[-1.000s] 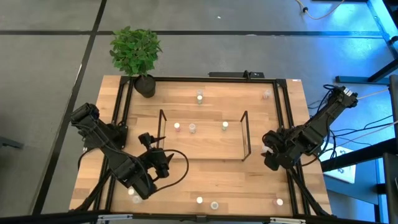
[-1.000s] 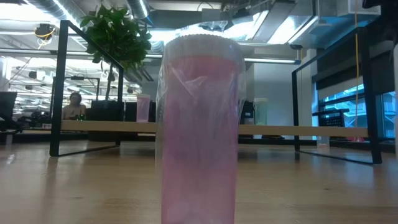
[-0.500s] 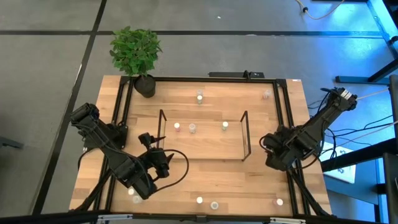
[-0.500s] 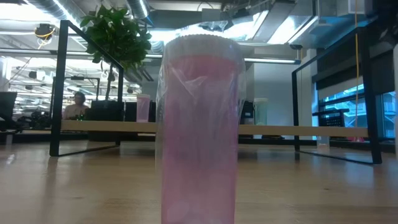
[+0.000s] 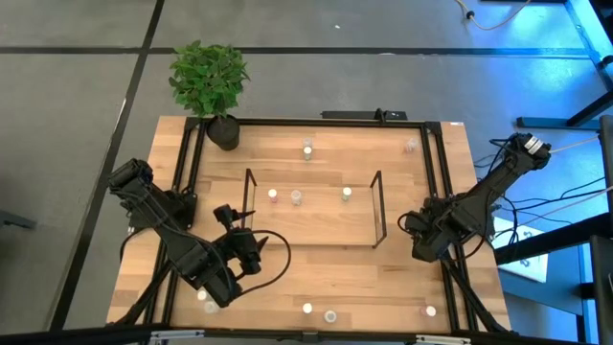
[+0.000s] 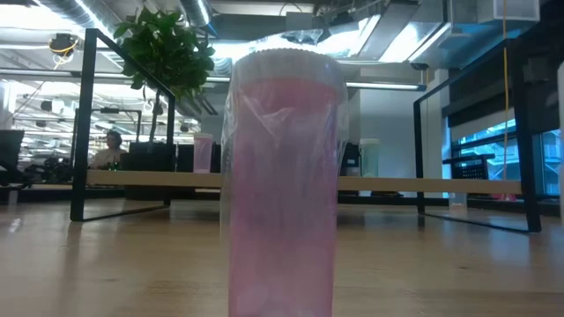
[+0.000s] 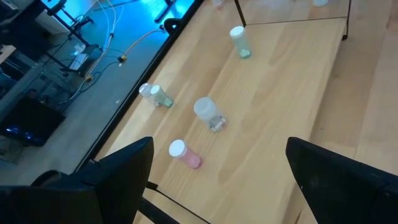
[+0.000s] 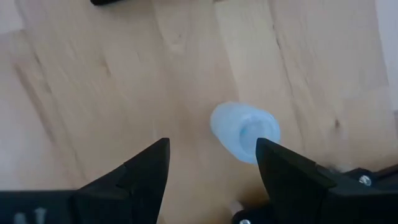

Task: Pick and place medicine bottles onto shelf by color
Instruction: Put the right white pill bottle on the shelf

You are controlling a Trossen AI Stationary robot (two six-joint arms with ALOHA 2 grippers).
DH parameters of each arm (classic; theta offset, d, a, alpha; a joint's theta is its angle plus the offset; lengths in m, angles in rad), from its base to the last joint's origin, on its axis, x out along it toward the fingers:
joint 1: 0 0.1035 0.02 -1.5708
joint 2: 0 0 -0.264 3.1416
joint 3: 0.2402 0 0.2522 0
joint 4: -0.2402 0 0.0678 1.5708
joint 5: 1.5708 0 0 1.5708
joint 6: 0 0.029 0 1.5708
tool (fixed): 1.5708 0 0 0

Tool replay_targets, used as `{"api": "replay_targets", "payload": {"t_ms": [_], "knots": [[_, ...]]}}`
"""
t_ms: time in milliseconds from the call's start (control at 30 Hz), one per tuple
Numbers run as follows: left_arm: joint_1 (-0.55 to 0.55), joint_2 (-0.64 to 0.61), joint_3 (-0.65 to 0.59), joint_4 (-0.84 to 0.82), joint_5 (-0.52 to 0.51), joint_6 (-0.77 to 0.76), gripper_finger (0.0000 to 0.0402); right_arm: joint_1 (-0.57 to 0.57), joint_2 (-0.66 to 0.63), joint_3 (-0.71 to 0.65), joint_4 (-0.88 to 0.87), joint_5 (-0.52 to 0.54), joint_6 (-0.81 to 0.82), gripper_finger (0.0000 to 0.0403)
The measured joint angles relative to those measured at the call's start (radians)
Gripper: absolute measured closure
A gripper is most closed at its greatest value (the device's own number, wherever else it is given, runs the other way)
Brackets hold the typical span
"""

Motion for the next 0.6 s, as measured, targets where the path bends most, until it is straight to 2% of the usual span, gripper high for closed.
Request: {"api": "replay_targets", "payload": {"t_ms": [333, 500, 600], "knots": [[0.002, 0.0, 0.0, 0.009, -0.004, -0.025, 0.0041, 0.0, 0.0, 0.056, -0.051, 0.023, 0.06, 0.0161], [0.002, 0.0, 0.0, 0.009, -0.075, -0.005, 0.0041, 0.0, 0.0, 0.058, -0.05, 0.026, 0.061, 0.0161], [0.005, 0.0, 0.0, 0.009, -0.077, 0.001, 0.0041, 0.0, 0.0, 0.058, -0.05, 0.026, 0.062, 0.0161]]}}
